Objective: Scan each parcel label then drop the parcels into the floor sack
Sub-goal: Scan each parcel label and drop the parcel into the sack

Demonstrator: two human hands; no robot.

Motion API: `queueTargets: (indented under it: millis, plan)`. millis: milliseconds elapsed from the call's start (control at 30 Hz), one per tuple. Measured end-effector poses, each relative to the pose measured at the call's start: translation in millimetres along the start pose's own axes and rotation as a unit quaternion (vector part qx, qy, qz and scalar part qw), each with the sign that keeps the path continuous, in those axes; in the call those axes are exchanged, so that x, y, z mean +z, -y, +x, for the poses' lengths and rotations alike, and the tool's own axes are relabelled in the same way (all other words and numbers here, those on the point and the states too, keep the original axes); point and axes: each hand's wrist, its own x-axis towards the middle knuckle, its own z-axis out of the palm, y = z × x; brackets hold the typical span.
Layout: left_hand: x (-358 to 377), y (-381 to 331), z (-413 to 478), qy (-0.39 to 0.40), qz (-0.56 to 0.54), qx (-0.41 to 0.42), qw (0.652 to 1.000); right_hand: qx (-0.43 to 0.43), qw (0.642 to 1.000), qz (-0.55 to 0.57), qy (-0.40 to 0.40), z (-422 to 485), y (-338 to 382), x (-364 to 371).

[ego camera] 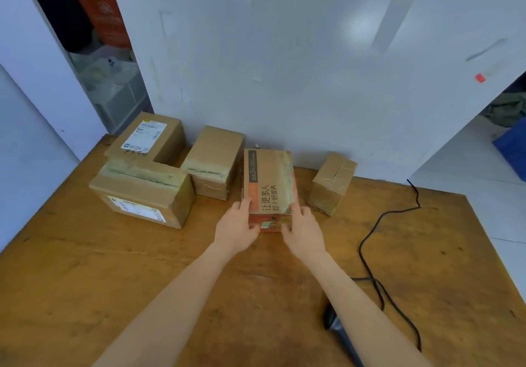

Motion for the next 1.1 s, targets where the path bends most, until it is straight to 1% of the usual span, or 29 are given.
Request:
queueTargets:
  millis: [33, 67, 133, 167, 200, 267, 333, 367, 433, 467, 500, 533, 567, 600, 667, 700, 733, 800, 833, 933, 967, 1000, 1033, 1100]
  plan:
    - [1, -5, -3, -0.007, -0.046, -0.021, 0.999, 0.0, 1.0, -0.002, -0.009, -2, -1, 2]
    - [0, -11, -6, -0.015, -0.113, -0.066, 0.991, 0.005, 1.0, 0.003, -0.016, -6, -1, 3]
    - [-2, -24, -10, -0.028, -0.23, -0.187, 0.955, 0.02, 0.999, 0.031, -0.016, -16, -4, 5]
    - [-4, -29, -13, -0.024, -0.256, -0.231, 0.938, 0.025, 0.998, 0.051, -0.011, -23, -6, 6]
    - [-5, -34, -19, -0.016, -0.274, -0.249, 0.929, 0.028, 0.997, 0.07, -0.004, -30, -8, 7]
    - [-4, -44, -37, -0.024, -0.317, -0.247, 0.915, 0.032, 0.994, 0.105, 0.005, -44, -12, 9]
    - [-3, -59, -61, -0.064, -0.366, -0.222, 0.901, 0.047, 0.988, 0.146, 0.018, -56, -19, 9]
    - [0, -68, -72, -0.09, -0.403, -0.212, 0.886, 0.058, 0.982, 0.178, 0.034, -62, -22, 9]
    - [7, -82, -86, -0.132, -0.477, -0.207, 0.844, 0.096, 0.954, 0.274, 0.076, -73, -28, 10]
    - [11, -89, -93, -0.149, -0.48, -0.21, 0.838, 0.115, 0.932, 0.328, 0.102, -79, -30, 11]
    - [15, -97, -100, -0.156, -0.447, -0.212, 0.855, 0.13, 0.911, 0.373, 0.122, -86, -33, 13]
    - [18, -105, -108, -0.148, -0.396, -0.21, 0.881, 0.144, 0.893, 0.405, 0.132, -91, -35, 15]
    - [21, -111, -116, -0.137, -0.359, -0.204, 0.901, 0.156, 0.881, 0.426, 0.134, -96, -37, 18]
    - [24, -114, -123, -0.136, -0.336, -0.2, 0.91, 0.168, 0.873, 0.439, 0.134, -101, -38, 20]
    - [26, -114, -133, -0.139, -0.321, -0.197, 0.916, 0.186, 0.856, 0.462, 0.139, -107, -39, 23]
    - [24, -113, -137, -0.129, -0.337, -0.198, 0.911, 0.194, 0.843, 0.481, 0.147, -111, -40, 25]
    - [21, -112, -142, -0.115, -0.381, -0.194, 0.897, 0.204, 0.827, 0.5, 0.155, -114, -41, 25]
    - [13, -111, -150, -0.101, -0.49, -0.163, 0.85, 0.234, 0.791, 0.537, 0.176, -120, -42, 23]
    - [9, -113, -154, -0.104, -0.514, -0.153, 0.838, 0.255, 0.765, 0.559, 0.192, -122, -41, 22]
    - [1, -114, -160, -0.141, -0.519, -0.138, 0.832, 0.3, 0.673, 0.632, 0.239, -125, -43, 18]
    - [-2, -114, -159, -0.164, -0.527, -0.136, 0.823, 0.307, 0.643, 0.654, 0.251, -124, -44, 15]
    - [-7, -114, -159, -0.193, -0.544, -0.143, 0.804, 0.311, 0.611, 0.679, 0.261, -123, -46, 13]
    - [-12, -113, -158, -0.231, -0.562, -0.163, 0.777, 0.314, 0.573, 0.708, 0.268, -122, -48, 11]
    - [-22, -104, -155, -0.318, -0.569, -0.22, 0.726, 0.326, 0.478, 0.764, 0.284, -124, -52, 7]
